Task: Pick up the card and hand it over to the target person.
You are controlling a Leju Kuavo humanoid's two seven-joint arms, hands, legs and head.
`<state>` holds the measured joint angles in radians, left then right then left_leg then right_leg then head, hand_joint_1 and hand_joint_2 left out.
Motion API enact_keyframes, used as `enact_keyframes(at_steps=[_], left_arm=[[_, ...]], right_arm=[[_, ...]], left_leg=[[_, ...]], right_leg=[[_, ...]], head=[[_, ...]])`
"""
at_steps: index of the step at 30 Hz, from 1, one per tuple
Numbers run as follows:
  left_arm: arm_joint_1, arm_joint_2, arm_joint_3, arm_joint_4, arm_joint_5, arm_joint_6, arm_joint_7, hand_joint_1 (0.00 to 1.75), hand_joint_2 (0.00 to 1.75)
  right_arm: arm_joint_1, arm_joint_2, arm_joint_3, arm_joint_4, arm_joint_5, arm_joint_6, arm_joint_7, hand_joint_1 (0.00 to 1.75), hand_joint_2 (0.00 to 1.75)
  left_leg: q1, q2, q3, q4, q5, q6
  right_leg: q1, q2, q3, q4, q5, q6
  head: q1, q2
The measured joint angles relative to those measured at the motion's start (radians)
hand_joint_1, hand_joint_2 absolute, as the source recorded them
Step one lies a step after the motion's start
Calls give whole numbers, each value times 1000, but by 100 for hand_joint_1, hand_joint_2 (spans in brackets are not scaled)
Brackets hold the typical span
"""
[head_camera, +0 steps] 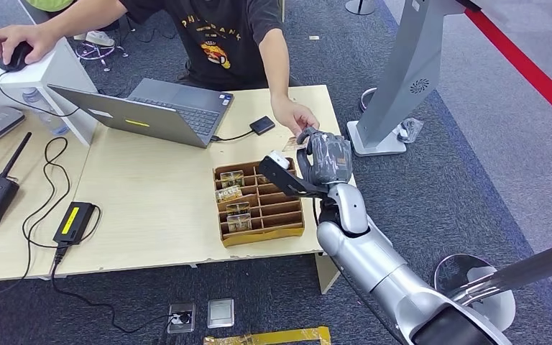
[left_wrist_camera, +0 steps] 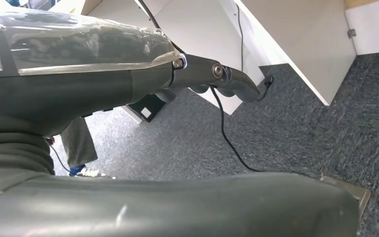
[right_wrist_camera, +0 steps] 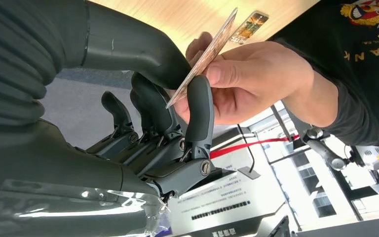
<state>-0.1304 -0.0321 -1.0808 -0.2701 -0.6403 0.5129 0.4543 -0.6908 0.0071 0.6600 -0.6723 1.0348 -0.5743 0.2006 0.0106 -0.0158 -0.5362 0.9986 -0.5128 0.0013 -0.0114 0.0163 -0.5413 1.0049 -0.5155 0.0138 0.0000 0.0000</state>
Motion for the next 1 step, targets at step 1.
enact_keyframes(at_steps=[1], left_arm=[[0,0,0,0,0,0,0,0,0]], right_arm=[[-1,2,2,2,0,0,-1,145,175]], left_leg=[[0,0,0,0,0,0]], right_leg=[[0,0,0,0,0,0]], head=[[0,0]])
